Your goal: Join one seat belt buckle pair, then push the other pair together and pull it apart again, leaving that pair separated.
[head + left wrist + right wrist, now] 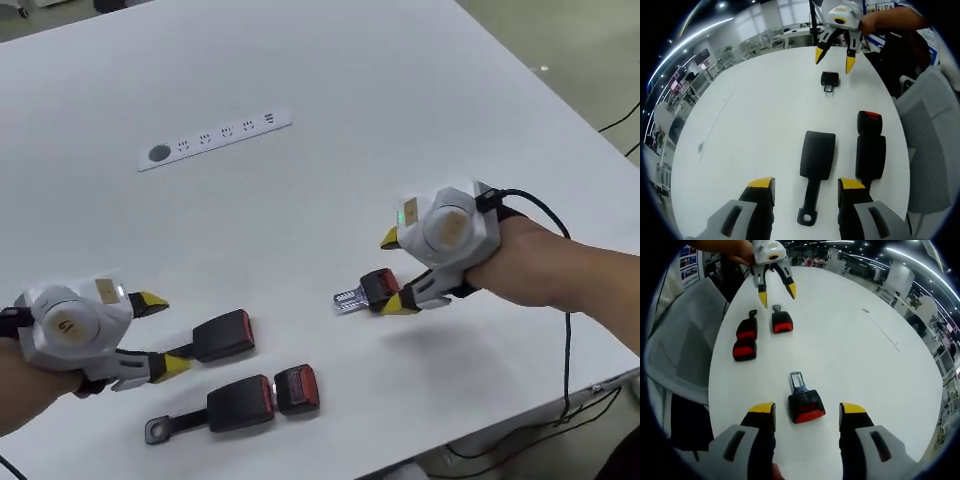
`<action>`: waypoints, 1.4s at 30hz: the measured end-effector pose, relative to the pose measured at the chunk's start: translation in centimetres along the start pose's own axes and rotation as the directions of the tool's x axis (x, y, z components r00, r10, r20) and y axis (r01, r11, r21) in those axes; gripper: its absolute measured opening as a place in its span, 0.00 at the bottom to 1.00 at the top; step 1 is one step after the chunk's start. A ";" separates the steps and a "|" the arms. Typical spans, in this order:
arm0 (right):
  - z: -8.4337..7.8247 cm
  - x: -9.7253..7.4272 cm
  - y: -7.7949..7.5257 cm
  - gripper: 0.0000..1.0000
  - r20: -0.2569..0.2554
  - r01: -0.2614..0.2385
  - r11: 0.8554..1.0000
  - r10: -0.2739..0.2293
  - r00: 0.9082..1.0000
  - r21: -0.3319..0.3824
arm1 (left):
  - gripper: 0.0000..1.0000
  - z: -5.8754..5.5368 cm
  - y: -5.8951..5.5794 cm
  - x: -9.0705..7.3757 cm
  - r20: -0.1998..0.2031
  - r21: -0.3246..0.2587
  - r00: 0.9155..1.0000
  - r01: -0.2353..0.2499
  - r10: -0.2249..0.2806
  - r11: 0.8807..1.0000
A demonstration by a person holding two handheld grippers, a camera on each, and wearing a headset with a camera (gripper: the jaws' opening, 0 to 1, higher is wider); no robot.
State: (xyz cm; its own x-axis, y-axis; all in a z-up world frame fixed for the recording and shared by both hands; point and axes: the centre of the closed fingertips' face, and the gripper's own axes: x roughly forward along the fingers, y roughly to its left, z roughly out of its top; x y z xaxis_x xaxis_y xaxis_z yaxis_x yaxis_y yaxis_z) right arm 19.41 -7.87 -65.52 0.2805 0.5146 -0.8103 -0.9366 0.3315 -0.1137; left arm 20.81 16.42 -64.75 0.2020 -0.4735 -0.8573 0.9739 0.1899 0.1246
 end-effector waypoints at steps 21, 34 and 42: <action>-1.7 2.7 0.7 0.40 -0.057 -0.112 0.993 0.110 0.992 -0.026 | 0.41 -0.3 -0.8 3.5 -0.034 0.050 0.995 0.093 -0.092 0.994; -1.1 3.6 1.2 0.35 -0.064 -0.133 0.991 0.131 0.989 -0.021 | 0.36 0.3 -1.1 4.8 -0.054 0.109 0.992 0.118 -0.112 0.987; -1.2 3.9 1.0 0.35 -0.057 -0.144 0.990 0.143 0.988 -0.010 | 0.35 0.2 -1.1 5.0 -0.048 0.127 0.988 0.150 -0.145 0.981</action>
State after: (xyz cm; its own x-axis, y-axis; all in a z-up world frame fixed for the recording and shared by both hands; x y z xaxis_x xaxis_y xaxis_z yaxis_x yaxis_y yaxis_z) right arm 19.28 -6.53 -69.50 0.1315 0.5111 -0.8494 -0.9691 0.2465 -0.0017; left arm 20.72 13.68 -69.06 0.0536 -0.4542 -0.8893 0.9984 0.0063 0.0570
